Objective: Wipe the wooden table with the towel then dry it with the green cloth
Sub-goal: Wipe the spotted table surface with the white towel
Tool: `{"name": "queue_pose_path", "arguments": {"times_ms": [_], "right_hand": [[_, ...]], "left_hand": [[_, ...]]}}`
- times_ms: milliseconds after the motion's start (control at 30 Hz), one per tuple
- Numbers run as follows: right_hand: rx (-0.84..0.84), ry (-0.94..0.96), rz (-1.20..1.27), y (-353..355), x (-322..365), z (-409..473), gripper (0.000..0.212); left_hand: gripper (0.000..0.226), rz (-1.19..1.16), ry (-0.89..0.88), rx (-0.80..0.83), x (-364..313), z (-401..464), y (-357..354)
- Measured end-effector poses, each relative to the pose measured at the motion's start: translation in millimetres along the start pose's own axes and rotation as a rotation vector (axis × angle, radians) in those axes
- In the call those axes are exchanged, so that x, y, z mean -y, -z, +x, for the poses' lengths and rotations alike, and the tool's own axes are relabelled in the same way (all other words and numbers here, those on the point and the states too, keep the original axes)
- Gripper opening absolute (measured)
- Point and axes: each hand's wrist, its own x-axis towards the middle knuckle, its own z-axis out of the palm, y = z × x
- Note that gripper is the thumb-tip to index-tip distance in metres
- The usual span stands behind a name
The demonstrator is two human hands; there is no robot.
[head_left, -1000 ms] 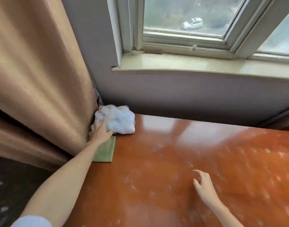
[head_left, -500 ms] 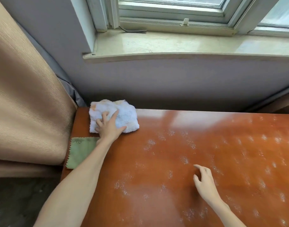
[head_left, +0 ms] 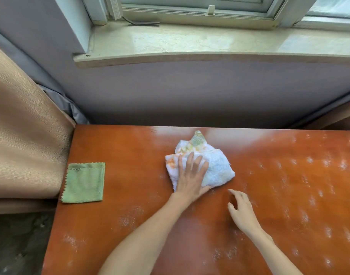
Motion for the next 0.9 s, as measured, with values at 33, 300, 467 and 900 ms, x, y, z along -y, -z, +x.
{"name": "queue_pose_path", "arguments": {"times_ms": [33,300,467,900], "right_hand": [[0.013,0.006,-0.006,2,-1,1,0.047],[-0.044,0.06,-0.02,19,-19,15,0.043],[-0.153,0.064,-0.002,29,-48,25,0.04],[-0.185,0.184,-0.134,68,-140,51,0.062]], "left_hand": [[0.085,-0.039,-0.055,-0.041,16,4,-5],[0.082,-0.12,0.375,-0.037,79,21,5],[0.086,-0.117,0.969,-0.133,137,11,27],[0.08,-0.002,0.926,-0.094,109,31,9]]}}
